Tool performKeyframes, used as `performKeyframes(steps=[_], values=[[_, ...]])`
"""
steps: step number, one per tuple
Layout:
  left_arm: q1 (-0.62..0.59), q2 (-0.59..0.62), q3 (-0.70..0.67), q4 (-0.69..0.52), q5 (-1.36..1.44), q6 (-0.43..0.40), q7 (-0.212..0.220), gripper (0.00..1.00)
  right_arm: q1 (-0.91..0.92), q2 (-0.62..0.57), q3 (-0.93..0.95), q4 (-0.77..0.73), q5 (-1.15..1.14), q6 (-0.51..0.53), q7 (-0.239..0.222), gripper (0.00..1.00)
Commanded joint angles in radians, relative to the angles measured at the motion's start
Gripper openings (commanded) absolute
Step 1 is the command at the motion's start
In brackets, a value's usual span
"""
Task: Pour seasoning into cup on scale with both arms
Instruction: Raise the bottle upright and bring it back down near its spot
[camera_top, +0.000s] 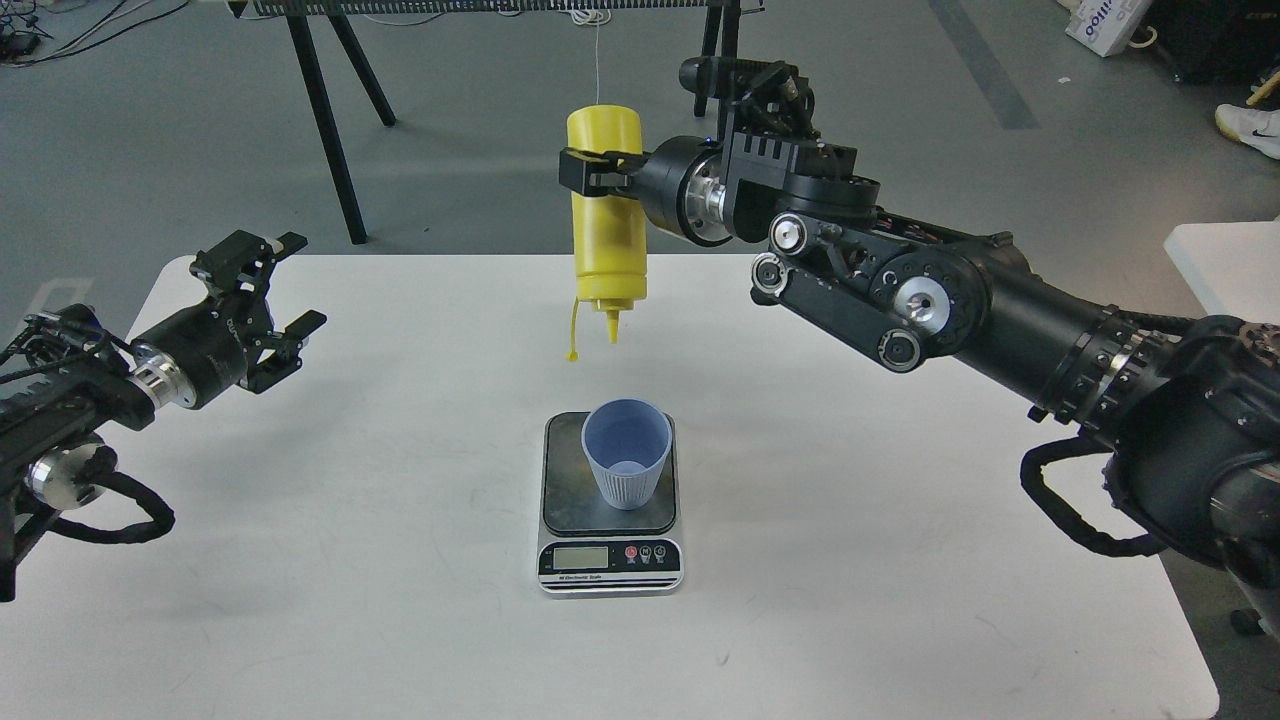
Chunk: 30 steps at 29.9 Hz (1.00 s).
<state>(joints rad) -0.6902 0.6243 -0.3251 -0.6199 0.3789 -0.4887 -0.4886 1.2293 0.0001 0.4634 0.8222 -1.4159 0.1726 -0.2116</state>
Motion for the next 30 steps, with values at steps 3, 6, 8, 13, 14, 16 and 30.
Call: performKeyframes(steps=[3, 6, 8, 13, 14, 16, 30], values=[[0.001, 0.005, 0.003, 0.005, 0.003, 0.0, 0.0, 1.0, 0.016, 0.0, 0.265, -0.104, 0.11, -0.012, -0.014, 0.02], [0.001, 0.014, 0.003, 0.017, 0.003, 0.0, 0.0, 1.0, 0.035, -0.028, 0.398, -0.146, 0.273, -0.01, -0.035, 0.02], [0.001, 0.018, 0.003, 0.025, 0.002, 0.0, 0.0, 1.0, 0.035, -0.099, 0.473, -0.155, 0.447, -0.01, -0.072, 0.02], [0.001, 0.034, 0.003, 0.023, 0.003, 0.0, 0.0, 1.0, -0.019, -0.288, 0.549, -0.152, 1.088, -0.001, -0.176, 0.02], [0.001, 0.04, 0.005, 0.023, 0.003, 0.0, 0.0, 1.0, -0.054, -0.331, 0.547, -0.149, 1.238, 0.005, -0.195, 0.02], [0.001, 0.048, 0.005, 0.023, 0.002, 0.0, 0.0, 1.0, -0.129, -0.391, 0.55, -0.149, 1.501, 0.022, -0.228, 0.03], [0.008, 0.058, 0.008, 0.023, -0.002, 0.0, 0.0, 1.0, -0.79, -0.333, 0.613, -0.09, 1.933, 0.316, -0.256, 0.03]])
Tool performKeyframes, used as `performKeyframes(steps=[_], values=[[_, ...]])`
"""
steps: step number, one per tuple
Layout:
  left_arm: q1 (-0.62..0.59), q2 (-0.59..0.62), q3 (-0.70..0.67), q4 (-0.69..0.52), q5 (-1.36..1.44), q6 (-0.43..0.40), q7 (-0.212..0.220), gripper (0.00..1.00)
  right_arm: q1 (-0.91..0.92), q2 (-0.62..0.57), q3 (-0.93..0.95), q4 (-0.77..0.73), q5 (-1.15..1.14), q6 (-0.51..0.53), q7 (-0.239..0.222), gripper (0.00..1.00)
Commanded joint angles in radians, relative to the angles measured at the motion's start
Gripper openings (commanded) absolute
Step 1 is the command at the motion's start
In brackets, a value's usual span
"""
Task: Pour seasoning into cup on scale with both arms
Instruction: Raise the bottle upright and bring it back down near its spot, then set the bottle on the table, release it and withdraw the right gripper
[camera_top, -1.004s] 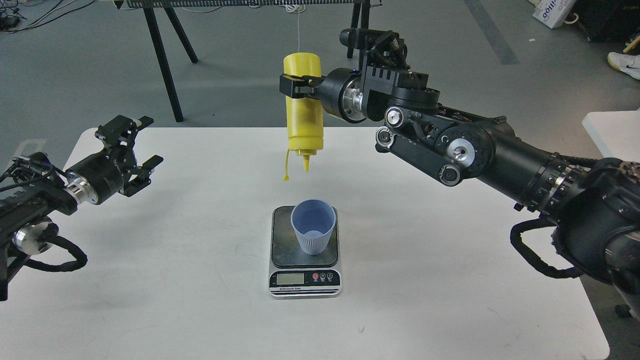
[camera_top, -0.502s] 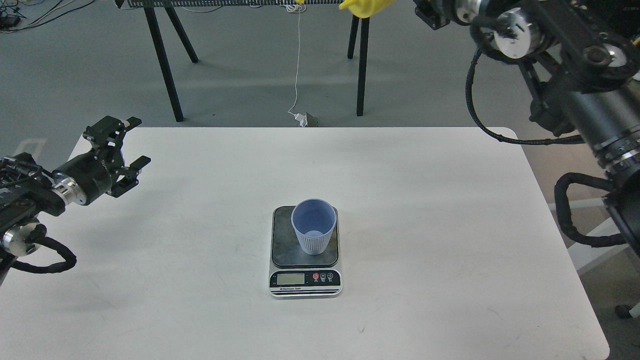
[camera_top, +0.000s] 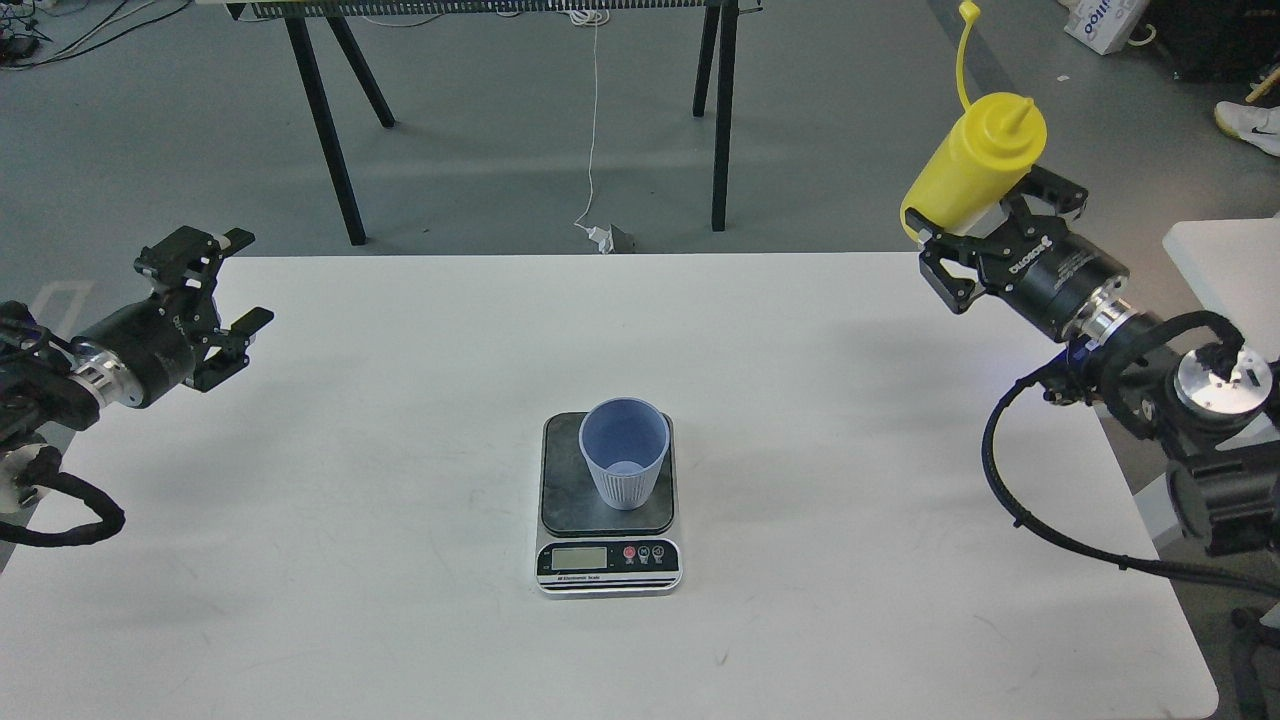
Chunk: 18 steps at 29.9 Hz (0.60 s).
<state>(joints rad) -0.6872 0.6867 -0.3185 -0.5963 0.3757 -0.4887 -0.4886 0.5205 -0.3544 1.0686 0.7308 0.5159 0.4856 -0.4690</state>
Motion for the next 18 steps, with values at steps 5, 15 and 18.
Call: performKeyframes(steps=[5, 15, 18], values=[[0.009, -0.013, 0.001, 0.0, 0.003, 0.0, 0.0, 0.99, -0.207, 0.077, 0.013, -0.007, 0.006, 0.003, 0.003, 0.04], [0.008, -0.015, 0.004, 0.0, 0.008, 0.0, 0.0, 0.99, -0.296, 0.135, 0.013, -0.007, 0.004, 0.003, 0.004, 0.18], [0.008, -0.015, 0.004, 0.0, 0.009, 0.0, 0.0, 1.0, -0.3, 0.137, 0.013, -0.01, 0.003, 0.003, 0.004, 0.28]])
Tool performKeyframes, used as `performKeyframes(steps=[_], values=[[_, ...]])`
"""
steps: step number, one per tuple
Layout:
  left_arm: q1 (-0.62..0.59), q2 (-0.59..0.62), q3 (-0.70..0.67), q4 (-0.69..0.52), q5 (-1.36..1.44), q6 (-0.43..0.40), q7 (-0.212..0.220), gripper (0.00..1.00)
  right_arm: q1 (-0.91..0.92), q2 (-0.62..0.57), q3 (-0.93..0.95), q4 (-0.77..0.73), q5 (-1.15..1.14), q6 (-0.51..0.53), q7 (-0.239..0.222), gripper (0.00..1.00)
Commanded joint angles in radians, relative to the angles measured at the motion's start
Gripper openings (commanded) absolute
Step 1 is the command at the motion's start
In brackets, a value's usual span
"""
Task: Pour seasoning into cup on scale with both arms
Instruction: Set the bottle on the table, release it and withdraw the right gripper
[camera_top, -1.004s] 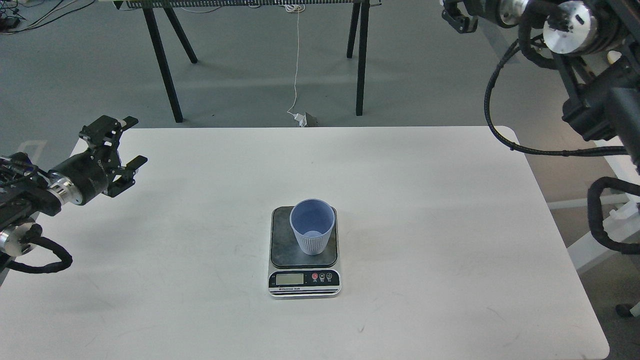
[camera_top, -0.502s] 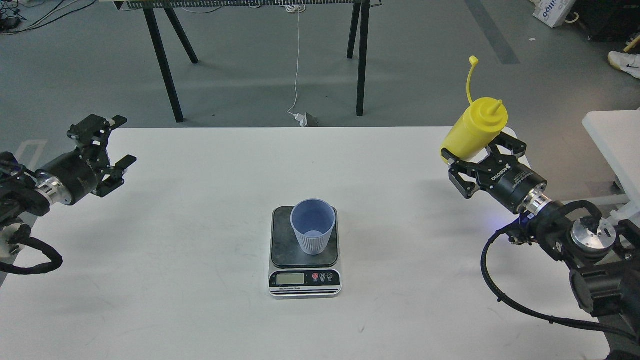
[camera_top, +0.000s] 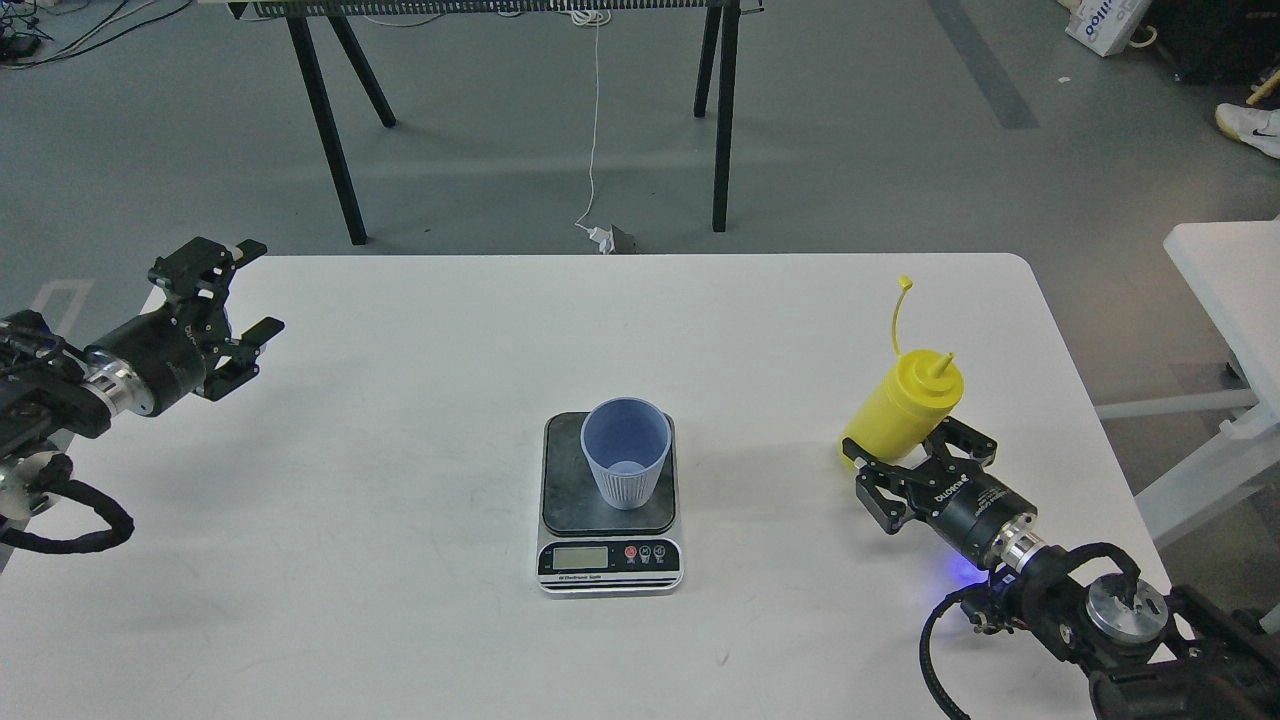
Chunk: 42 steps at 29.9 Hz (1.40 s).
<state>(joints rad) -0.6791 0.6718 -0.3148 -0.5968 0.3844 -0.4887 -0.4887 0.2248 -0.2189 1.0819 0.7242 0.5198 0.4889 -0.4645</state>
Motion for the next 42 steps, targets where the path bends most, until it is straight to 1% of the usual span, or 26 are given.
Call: performKeyframes(steps=[1, 2, 4, 6, 7, 8, 9, 10, 18, 21, 25, 30, 34, 37, 40, 42], values=[[0.0, 0.0, 0.0, 0.002, 0.001, 0.0, 0.0, 1.0, -0.004, 0.001, 0.0, -0.003, -0.001, 0.0, 0.0, 0.33], [0.0, 0.0, 0.0, 0.0, 0.002, 0.0, 0.0, 1.0, -0.004, 0.001, -0.002, -0.003, -0.001, 0.0, 0.0, 0.38], [0.001, -0.001, 0.0, 0.0, 0.002, 0.0, 0.0, 1.0, -0.005, 0.001, -0.002, -0.003, -0.001, 0.0, 0.0, 0.44], [0.001, -0.001, 0.0, 0.002, 0.002, 0.0, 0.0, 1.0, -0.013, 0.001, -0.002, -0.003, -0.001, 0.0, -0.002, 0.57], [0.001, 0.0, 0.002, 0.0, 0.002, 0.0, 0.0, 1.0, -0.015, 0.001, -0.002, -0.002, -0.001, 0.0, -0.002, 0.65], [0.001, -0.001, 0.002, 0.0, 0.002, 0.0, 0.0, 1.0, -0.018, 0.001, -0.004, -0.002, -0.001, 0.0, -0.002, 0.82], [0.001, -0.001, 0.002, 0.0, 0.002, 0.0, 0.0, 1.0, -0.018, 0.001, -0.004, -0.002, -0.001, 0.0, -0.002, 0.94], [0.001, -0.001, 0.002, 0.0, 0.002, 0.0, 0.0, 0.99, -0.019, 0.001, -0.004, 0.0, -0.001, 0.0, -0.003, 0.97], [0.0, -0.003, 0.0, 0.0, 0.002, 0.0, 0.0, 1.0, -0.044, -0.008, -0.004, 0.018, -0.001, 0.0, -0.005, 0.99], [-0.002, -0.003, 0.0, 0.002, 0.002, 0.0, 0.0, 1.0, -0.076, -0.031, -0.002, 0.058, 0.0, 0.0, -0.005, 0.99], [-0.005, -0.005, -0.001, 0.0, 0.002, 0.0, 0.0, 1.0, -0.148, -0.131, 0.001, 0.194, 0.0, 0.0, 0.0, 0.99], [-0.014, -0.02, -0.001, 0.0, 0.001, 0.0, 0.0, 1.0, -0.238, -0.261, 0.019, 0.328, 0.0, 0.0, 0.012, 0.99], [-0.02, -0.037, -0.001, 0.002, 0.001, 0.0, 0.0, 1.0, -0.278, -0.352, 0.067, 0.4, 0.002, 0.0, 0.014, 0.99], [-0.019, -0.041, -0.006, 0.002, 0.001, 0.0, 0.0, 1.0, -0.246, -0.355, 0.125, 0.379, -0.003, 0.0, 0.014, 0.99], [-0.02, -0.049, -0.006, 0.0, 0.001, 0.0, 0.0, 1.0, -0.103, -0.355, 0.115, 0.311, -0.013, 0.0, 0.012, 0.99], [-0.022, -0.057, -0.006, 0.0, -0.004, 0.0, 0.0, 1.0, 0.005, -0.347, 0.089, 0.239, -0.026, 0.0, 0.012, 0.99]])
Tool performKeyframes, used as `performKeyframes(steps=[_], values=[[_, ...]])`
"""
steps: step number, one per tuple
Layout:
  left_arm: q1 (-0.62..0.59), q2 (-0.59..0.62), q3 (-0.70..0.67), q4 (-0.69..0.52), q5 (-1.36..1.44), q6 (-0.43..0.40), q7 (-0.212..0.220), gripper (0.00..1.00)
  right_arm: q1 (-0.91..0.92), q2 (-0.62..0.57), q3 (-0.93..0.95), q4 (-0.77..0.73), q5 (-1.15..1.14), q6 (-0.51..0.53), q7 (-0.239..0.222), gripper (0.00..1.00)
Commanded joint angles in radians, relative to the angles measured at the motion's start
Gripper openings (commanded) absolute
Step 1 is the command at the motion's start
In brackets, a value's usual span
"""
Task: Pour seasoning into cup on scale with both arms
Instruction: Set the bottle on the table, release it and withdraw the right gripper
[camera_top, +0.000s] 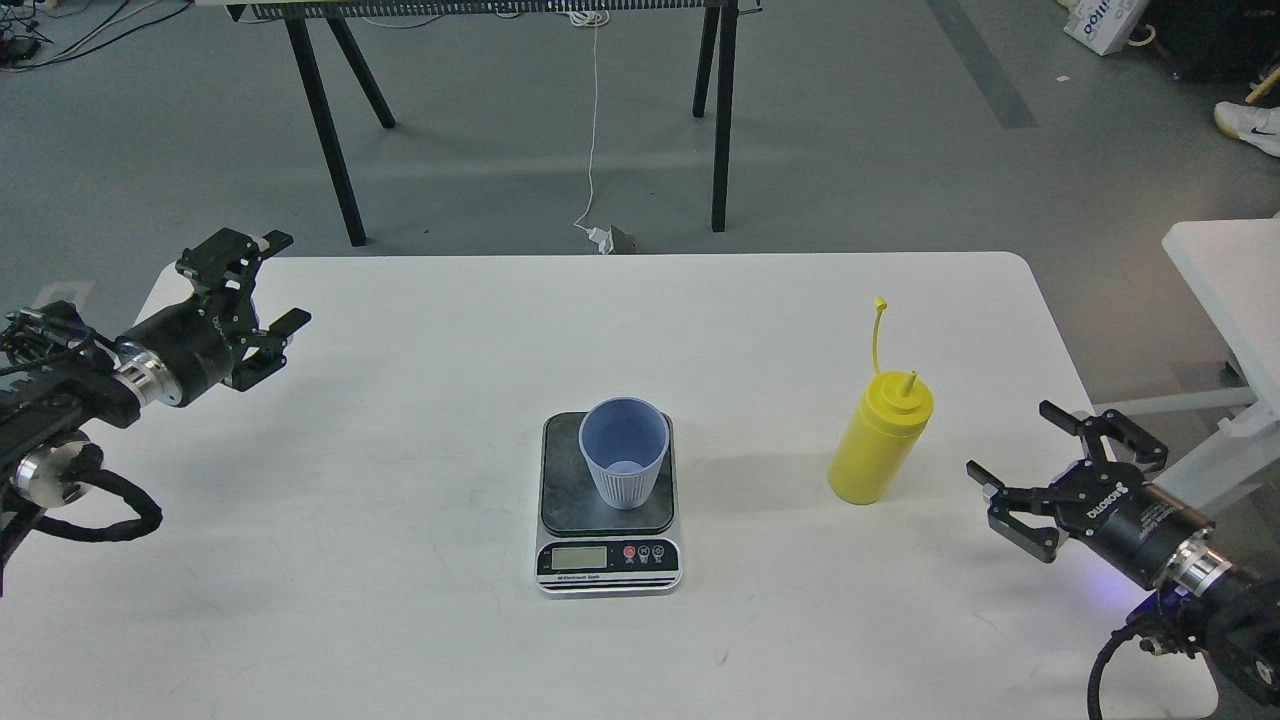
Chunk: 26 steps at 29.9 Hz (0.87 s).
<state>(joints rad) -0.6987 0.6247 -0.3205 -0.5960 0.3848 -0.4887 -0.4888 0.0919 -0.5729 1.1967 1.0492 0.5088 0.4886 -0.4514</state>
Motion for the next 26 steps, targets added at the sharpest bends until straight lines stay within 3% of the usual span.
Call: performKeyframes(steps=[1, 8, 26], values=[[-0.002, -0.007, -0.003, -0.001, -0.007, 0.0, 0.0, 1.0, 0.194, 0.016, -0.045, -0.121, -0.015, 0.0, -0.001, 0.99], [-0.002, 0.004, -0.005, -0.001, -0.01, 0.0, 0.0, 1.0, 0.454, 0.094, -0.14, -0.337, -0.019, 0.0, -0.001, 0.99], [-0.03, 0.018, -0.019, -0.005, -0.018, 0.0, 0.0, 1.0, 0.471, 0.133, -0.126, -0.385, -0.029, 0.0, 0.008, 0.99]])
